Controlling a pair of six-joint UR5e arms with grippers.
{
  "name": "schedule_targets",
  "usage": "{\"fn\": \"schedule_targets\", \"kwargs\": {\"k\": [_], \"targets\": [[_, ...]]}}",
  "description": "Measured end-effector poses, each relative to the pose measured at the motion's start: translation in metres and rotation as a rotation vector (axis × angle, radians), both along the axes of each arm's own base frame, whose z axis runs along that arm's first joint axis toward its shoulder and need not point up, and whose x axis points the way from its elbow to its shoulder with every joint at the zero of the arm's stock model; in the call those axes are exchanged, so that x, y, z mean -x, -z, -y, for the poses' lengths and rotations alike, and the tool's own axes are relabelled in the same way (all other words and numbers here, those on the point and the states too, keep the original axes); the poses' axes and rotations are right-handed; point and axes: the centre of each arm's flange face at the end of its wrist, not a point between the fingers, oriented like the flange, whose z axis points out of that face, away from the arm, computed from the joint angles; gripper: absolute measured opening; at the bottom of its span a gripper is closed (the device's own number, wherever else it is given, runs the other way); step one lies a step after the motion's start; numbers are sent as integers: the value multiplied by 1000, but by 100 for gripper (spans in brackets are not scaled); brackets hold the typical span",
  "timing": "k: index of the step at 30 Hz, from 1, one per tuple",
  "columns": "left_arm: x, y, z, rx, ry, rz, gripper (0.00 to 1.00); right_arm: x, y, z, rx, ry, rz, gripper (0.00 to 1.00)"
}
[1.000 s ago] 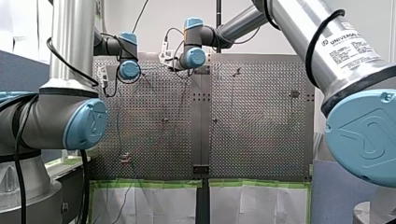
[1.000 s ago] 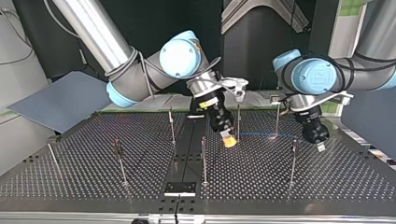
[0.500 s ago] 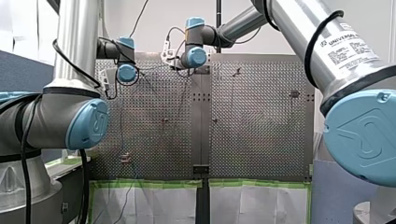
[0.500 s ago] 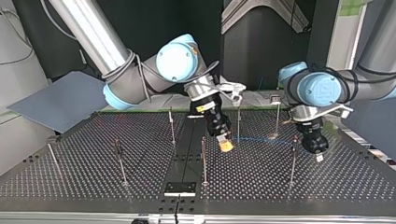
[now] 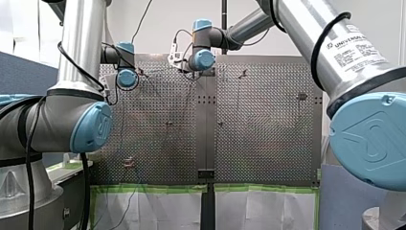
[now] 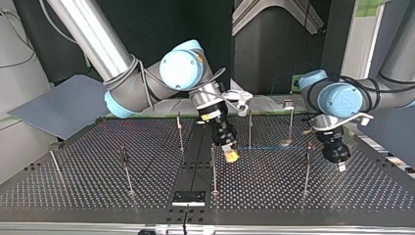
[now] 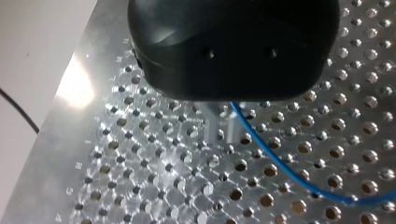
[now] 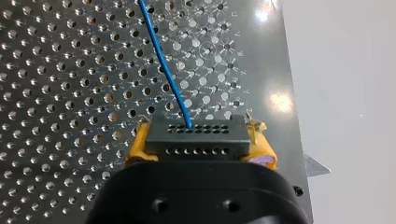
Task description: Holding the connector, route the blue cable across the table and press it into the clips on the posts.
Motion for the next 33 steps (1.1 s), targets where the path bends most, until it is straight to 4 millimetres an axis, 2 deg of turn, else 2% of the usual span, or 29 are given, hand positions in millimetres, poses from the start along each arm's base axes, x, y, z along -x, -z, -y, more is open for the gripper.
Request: {"fn": "schedule_targets", "kwargs": {"k": [1, 2, 3, 4, 5, 14, 28, 33], "targets": [[1, 1, -1, 5, -4, -3, 54, 0, 0, 0, 0, 0, 0, 0], [1, 1, -1, 11, -8, -6, 64, 0, 1, 1, 0, 1, -1, 0], [2, 2, -2, 17, -13, -10, 64, 0, 1, 1, 0, 1, -2, 0], [2, 3, -2, 21, -15, -14, 96, 0, 1, 1, 0, 1, -2, 0], [3, 3, -2, 25, -18, -18, 100, 0, 1, 1, 1, 2, -2, 0], [13, 8, 4, 73, -8, -65, 100, 0, 1, 2, 3, 1, -7, 0], [65, 12, 24, 130, 69, -158, 100, -2, 2, -2, 4, -4, -10, 0], [85, 7, 29, 171, 102, -174, 100, -2, 3, -3, 2, -5, -11, 0]]}}
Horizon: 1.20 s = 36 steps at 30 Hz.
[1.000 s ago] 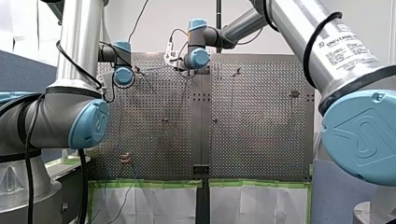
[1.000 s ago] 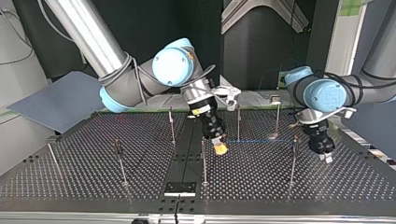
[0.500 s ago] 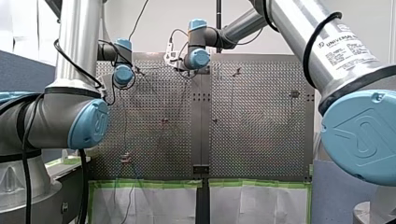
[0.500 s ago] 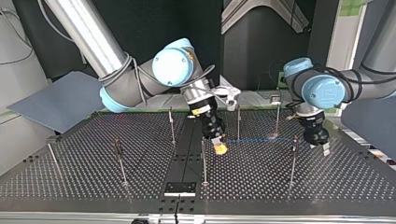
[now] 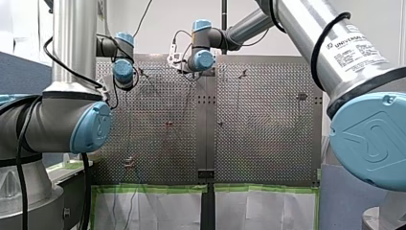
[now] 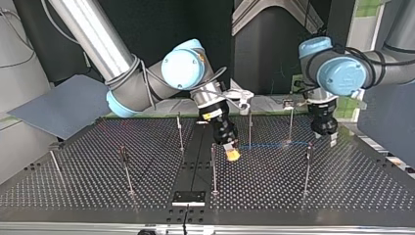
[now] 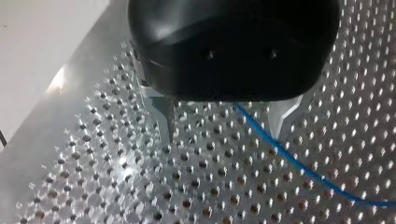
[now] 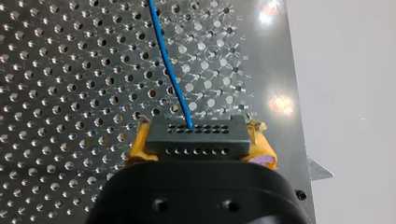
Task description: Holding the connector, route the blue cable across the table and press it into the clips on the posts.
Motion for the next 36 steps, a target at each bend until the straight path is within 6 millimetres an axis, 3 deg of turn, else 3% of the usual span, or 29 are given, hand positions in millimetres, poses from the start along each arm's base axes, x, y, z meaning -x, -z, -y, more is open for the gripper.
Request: {"fn": "schedule_targets", "kwargs": {"k": [8, 20, 31, 36], "targets": [[25, -11, 6, 22, 41, -18, 100, 0, 1, -1, -4, 2, -3, 0], [53, -52, 24, 6, 160, 35, 100, 5, 1, 6, -14, 24, -4, 0], [86, -90, 55, -58, 304, 101, 100, 7, 3, 9, -18, 30, -7, 0], [89, -92, 68, -78, 364, 104, 100, 8, 3, 10, -19, 32, -7, 0]]}}
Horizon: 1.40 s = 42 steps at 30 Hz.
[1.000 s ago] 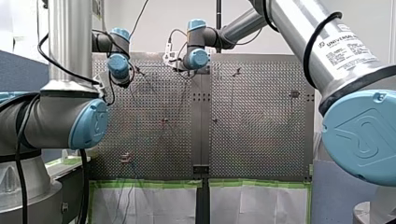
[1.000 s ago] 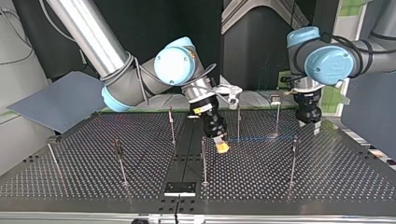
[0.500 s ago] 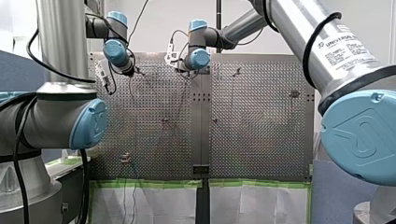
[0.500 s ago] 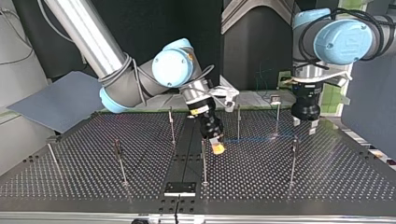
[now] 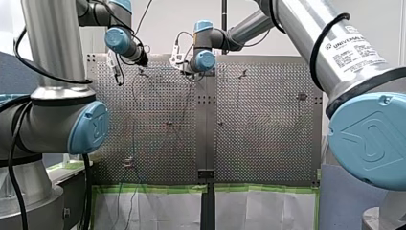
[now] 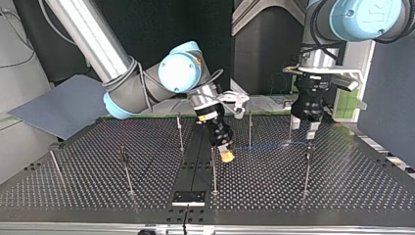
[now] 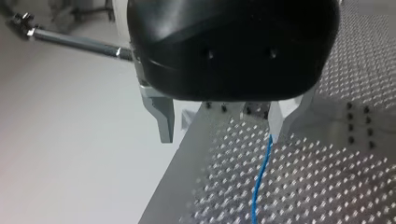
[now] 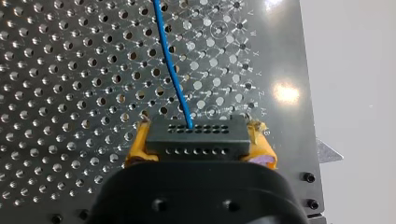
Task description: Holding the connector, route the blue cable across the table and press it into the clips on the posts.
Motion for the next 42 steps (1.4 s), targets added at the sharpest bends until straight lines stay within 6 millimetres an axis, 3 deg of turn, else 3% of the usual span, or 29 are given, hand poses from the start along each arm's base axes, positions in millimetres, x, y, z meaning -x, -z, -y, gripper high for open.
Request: {"fn": "schedule_targets", "kwargs": {"k": [9, 25, 42], "targets": [[-22, 17, 9, -78, 10, -37, 100, 1, 1, 3, 0, 5, 1, 0], [-67, 14, 10, -143, -32, -5, 100, 1, 3, 4, -1, 6, 1, 0], [-109, 38, 12, -142, -53, 7, 100, 0, 6, 5, -4, 3, -2, 0]]}}
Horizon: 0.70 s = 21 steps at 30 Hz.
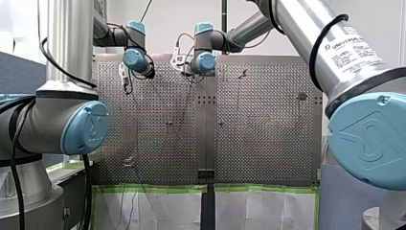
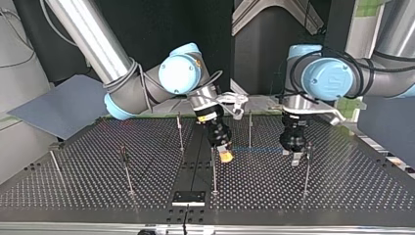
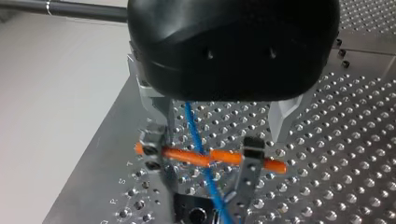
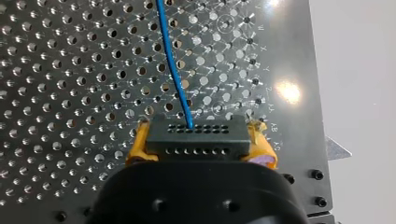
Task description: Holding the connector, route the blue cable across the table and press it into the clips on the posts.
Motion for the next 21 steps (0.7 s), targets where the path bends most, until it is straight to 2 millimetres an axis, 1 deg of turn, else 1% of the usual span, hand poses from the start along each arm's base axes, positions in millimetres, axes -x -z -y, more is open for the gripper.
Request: {"fn": "schedule_targets", "kwargs": {"k": [3, 5, 6, 7, 8, 9, 10, 11, 21], "targets": [[-2, 1, 2, 1, 3, 3, 100, 0, 0, 0, -1, -1, -1, 0], [-2, 1, 2, 3, 2, 4, 74, 0, 1, 0, -2, -1, -2, 0], [-2, 1, 2, 4, 3, 5, 74, 0, 1, 0, -2, -1, -2, 0], [-2, 1, 3, 5, 3, 5, 57, 0, 1, 0, -2, -1, -2, 0], [-2, 1, 3, 6, 4, 6, 24, 0, 2, 0, -2, -1, -3, 0], [-2, 1, 4, 10, 4, 8, 24, 0, 2, 0, -3, -1, -3, 0], [-2, 1, 4, 13, 4, 9, 9, 0, 2, 0, -3, -1, -3, 0], [-2, 1, 4, 17, 4, 10, 0, 0, 2, 0, -3, -1, -4, 0], [-1, 2, 4, 59, 5, 4, 0, -2, 5, -4, -12, -5, -13, 0]]}}
